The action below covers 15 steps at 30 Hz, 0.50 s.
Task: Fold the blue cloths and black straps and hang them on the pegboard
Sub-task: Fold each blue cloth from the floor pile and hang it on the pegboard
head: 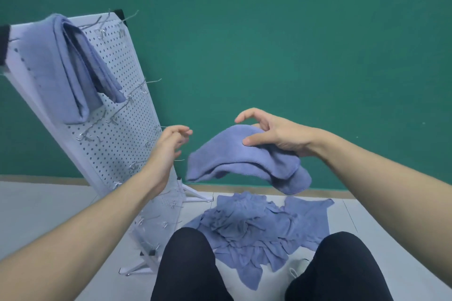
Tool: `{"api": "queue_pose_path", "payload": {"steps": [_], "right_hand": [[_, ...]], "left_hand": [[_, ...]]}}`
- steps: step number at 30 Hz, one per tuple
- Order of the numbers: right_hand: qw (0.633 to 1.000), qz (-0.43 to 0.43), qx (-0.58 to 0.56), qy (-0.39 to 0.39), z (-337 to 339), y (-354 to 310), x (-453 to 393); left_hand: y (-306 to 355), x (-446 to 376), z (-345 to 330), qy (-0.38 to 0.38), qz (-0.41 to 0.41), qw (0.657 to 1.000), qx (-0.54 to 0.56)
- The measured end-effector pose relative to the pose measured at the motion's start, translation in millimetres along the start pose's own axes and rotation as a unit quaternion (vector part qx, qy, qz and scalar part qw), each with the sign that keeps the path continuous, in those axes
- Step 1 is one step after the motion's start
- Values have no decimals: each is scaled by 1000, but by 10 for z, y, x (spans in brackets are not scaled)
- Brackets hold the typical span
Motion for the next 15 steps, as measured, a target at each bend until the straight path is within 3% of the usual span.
{"api": "queue_pose_path", "payload": {"steps": [3,6,12,15], "right_hand": [[999,-7,20,-47,-20,-158,-124],[997,-11,1,-80,-53,-297,-289],[993,-24,-80,-84,-12,-505,-656],[993,-23,-81,-88,-5,-622,-832]], "left_hand": [[353,26,-95,-99,-113,987,-58],[626,37,-222,-214,-120,962,-124],[906,-132,-94,-223,-40,958,-178],[1003,-237,6,-240,-6,962,-130]]}}
Point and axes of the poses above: each hand's wrist, its own x-axis away from the middle knuckle, its own z-axis out of the back of the hand, y = z × x, the point moved 2 cm from there along -x, towards the middle knuckle, and after that the axes turned 12 degrees about y, right-handed, at the moved point
